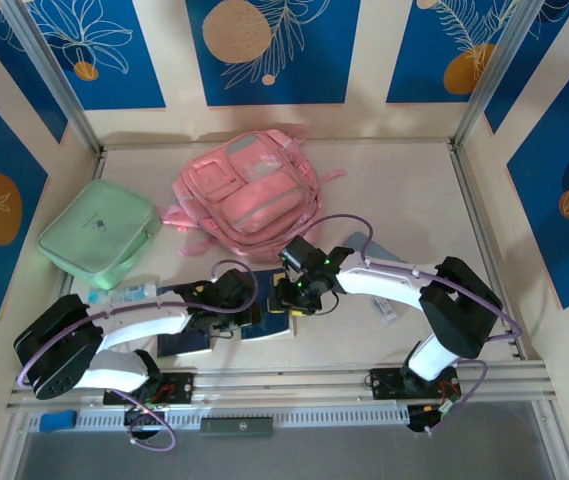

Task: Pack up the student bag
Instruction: Pick up the book from the bottom-center of the table.

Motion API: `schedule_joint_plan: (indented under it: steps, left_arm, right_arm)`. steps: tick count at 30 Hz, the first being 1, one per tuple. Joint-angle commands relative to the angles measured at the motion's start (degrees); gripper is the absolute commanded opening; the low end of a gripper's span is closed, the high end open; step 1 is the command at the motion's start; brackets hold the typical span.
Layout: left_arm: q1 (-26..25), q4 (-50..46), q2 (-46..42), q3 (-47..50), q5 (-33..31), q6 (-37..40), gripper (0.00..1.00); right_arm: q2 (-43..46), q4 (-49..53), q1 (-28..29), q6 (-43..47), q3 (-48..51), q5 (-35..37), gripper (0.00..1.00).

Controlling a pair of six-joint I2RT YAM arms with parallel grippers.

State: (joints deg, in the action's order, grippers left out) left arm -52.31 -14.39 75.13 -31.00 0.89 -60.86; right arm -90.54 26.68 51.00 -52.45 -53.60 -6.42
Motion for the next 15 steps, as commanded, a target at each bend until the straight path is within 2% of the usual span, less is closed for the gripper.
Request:
schedule_joint_plan:
  steps: [1, 11, 15]
  left_arm:
    - [-1.12, 0.75, 2.04, 1.56, 0.87, -0.68, 0.51]
    - [-1.28, 1.05, 2.21, 1.45, 0.87, -0.92, 0.51]
    - [-1.30, 0.48, 1.55, 1.17, 0.79, -0.75, 0.55]
  right_arm:
    - [1.07, 0.81, 0.32, 0.37, -0.01, -1.95, 0.42]
    - [2.00, 0.21, -0.81, -0.68, 1.39, -2.83, 0.13]
    - [3.79, -0.62, -0.82, -1.24, 2.65, -2.70, 0.05]
